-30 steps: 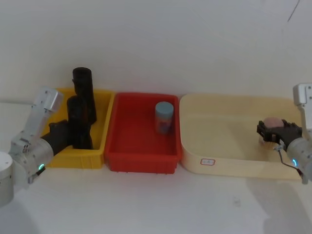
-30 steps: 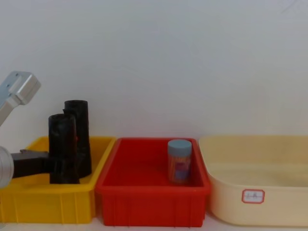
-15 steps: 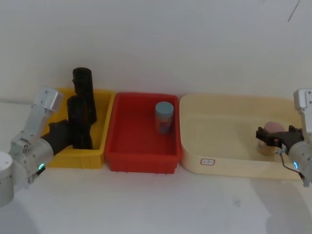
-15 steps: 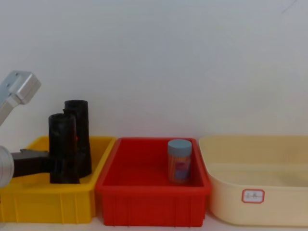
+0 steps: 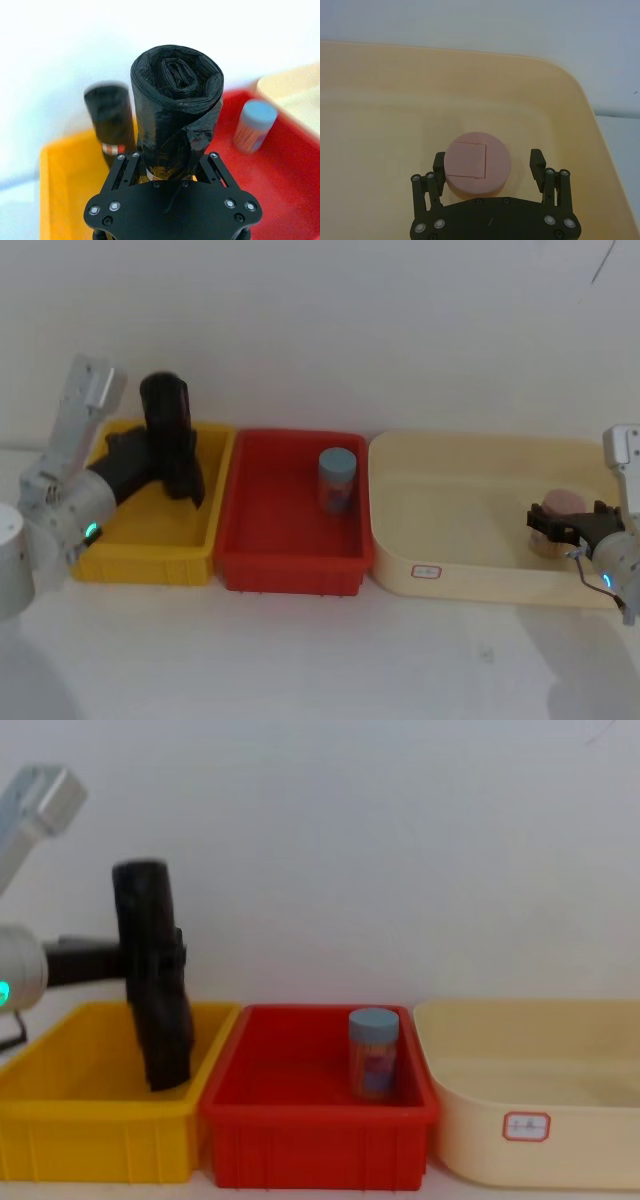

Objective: Pick up the garbage bag with the one hand and transfer it to the other hand.

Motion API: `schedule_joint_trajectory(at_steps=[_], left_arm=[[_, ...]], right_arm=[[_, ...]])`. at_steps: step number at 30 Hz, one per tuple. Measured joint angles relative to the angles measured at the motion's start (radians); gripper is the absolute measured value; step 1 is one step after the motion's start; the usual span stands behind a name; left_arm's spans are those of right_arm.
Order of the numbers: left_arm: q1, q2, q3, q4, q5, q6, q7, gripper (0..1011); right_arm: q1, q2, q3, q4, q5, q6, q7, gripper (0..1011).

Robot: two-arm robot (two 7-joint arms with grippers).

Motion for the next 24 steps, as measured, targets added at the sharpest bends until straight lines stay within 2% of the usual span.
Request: schedule_joint_trajectory(at_steps=[10, 13, 21, 24], left_arm=[[-0.071, -0.009, -0.003, -0.061, -0.025, 0.021, -0.035, 401], [-0.111, -0.014, 0.004, -0.065, -0.037, 0.024, -0.064, 401], [-0.193, -0.031, 0.036, -0.031, -0.048, 0.014, -0.122, 401], [-0.222, -0.038, 0.052, -0.004, -0.048, 0.008, -0.142, 401]], right_arm=[[0.002, 0.0, 0.0, 0.005, -0.001, 0.0, -0.001, 1000], [0.002, 0.0, 0.0, 0.006, -0.002, 0.0, -0.001, 999], [-0.022, 0.002, 0.006, -0.027, -0.006, -0.015, -0.005, 999], [-0.056, 0.006, 0.012, -0.07, -0.007, -0.038, -0.005, 999]])
